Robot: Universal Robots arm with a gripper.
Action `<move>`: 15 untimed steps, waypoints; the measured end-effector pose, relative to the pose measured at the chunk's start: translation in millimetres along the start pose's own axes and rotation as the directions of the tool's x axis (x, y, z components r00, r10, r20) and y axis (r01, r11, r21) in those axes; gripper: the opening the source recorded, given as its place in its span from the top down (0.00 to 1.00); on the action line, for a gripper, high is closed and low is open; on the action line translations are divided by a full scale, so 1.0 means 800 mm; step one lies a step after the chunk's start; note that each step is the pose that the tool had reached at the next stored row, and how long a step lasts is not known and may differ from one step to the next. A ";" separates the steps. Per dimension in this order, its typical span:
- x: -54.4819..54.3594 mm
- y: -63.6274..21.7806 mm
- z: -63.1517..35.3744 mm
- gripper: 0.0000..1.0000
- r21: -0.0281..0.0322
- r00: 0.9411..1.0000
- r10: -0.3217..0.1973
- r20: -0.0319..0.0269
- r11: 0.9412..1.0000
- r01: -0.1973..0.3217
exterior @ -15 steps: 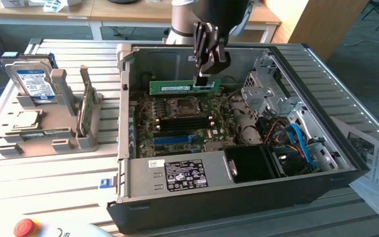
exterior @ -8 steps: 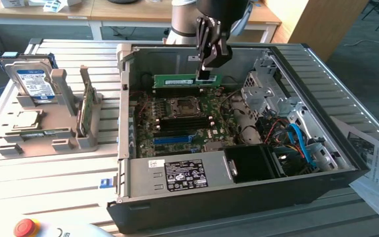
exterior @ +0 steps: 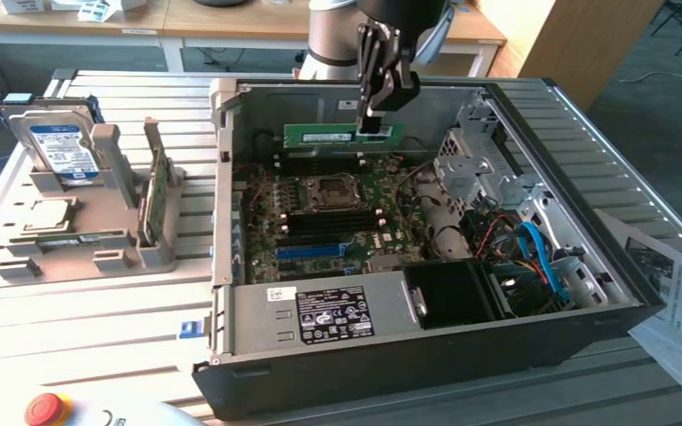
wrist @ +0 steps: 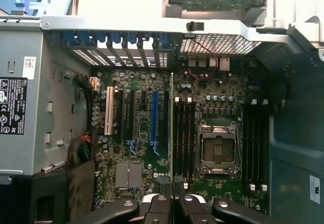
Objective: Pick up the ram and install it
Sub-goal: 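Pick up the ram and move it above insertion slot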
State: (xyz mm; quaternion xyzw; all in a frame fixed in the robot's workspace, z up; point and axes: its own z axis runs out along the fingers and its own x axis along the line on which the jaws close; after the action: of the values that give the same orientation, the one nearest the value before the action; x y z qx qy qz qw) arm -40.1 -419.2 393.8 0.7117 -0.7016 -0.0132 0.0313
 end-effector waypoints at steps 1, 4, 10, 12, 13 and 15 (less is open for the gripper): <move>-0.003 -0.001 0.000 0.88 0.000 1.000 0.000 0.000 1.000 0.000; -0.007 -0.003 0.000 0.88 0.000 1.000 0.000 0.000 1.000 0.000; -0.008 -0.003 0.000 0.88 0.000 1.000 0.000 0.000 1.000 0.000; -0.008 -0.003 0.000 0.88 0.000 1.000 0.000 0.000 1.000 0.000; -0.008 -0.003 0.000 0.88 0.000 1.000 0.000 0.000 1.000 0.000; -0.010 -0.003 0.000 0.88 0.000 1.000 0.000 0.000 1.000 0.000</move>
State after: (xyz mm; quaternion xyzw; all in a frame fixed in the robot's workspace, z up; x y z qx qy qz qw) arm -37.8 -411.3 393.2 0.7117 -0.7017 -0.0132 0.0314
